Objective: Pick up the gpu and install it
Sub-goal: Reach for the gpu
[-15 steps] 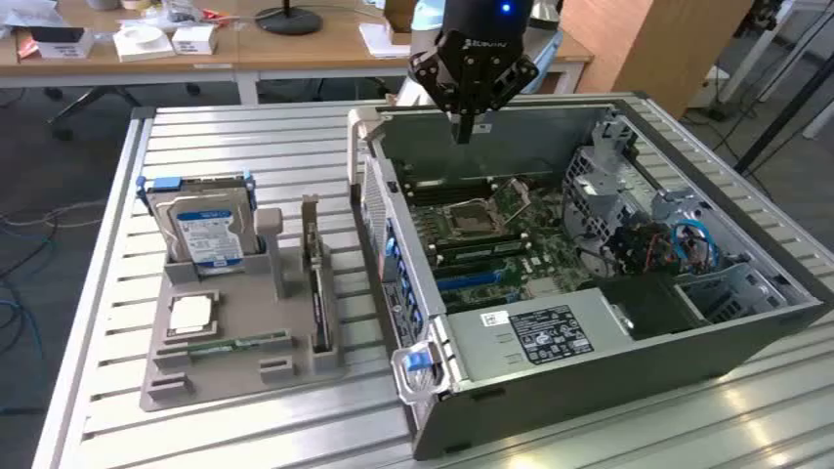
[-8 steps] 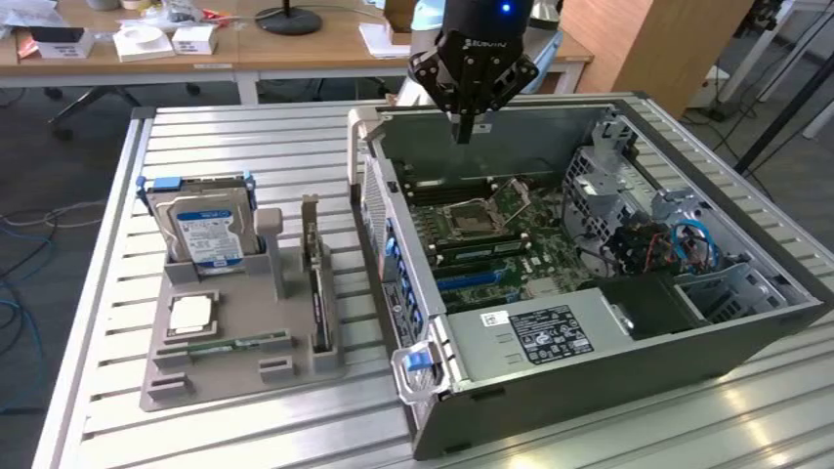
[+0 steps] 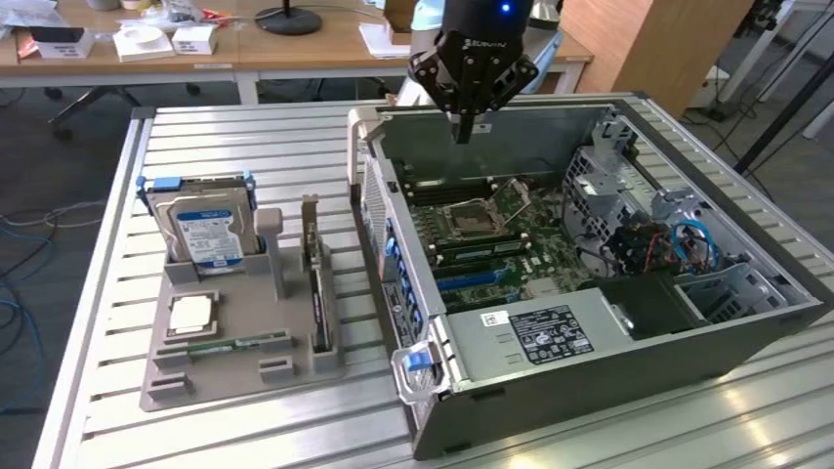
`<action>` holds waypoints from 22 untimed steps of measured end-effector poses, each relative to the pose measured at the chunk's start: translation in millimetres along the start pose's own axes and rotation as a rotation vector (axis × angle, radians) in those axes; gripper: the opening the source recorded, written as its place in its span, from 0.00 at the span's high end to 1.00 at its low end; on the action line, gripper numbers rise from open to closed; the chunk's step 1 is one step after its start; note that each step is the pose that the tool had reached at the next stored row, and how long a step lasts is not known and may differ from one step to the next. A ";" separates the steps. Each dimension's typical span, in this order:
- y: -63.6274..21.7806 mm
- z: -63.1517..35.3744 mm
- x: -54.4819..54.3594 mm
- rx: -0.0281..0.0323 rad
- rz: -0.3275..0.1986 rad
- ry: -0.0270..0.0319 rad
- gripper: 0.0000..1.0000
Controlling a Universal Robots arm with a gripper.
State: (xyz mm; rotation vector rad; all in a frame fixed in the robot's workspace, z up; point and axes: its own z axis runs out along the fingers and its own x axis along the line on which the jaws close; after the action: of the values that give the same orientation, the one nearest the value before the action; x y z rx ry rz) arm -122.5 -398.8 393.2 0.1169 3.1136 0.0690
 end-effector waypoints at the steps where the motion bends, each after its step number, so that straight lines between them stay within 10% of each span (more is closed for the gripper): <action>1: -0.1 0.0 1.1 -0.0001 0.000 -0.0001 0.90; 22: -4.8 -1.3 64.1 0.0002 0.000 0.0001 0.90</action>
State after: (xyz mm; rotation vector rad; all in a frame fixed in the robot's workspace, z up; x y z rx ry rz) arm -186.8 -398.9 392.8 0.1166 3.1136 0.0688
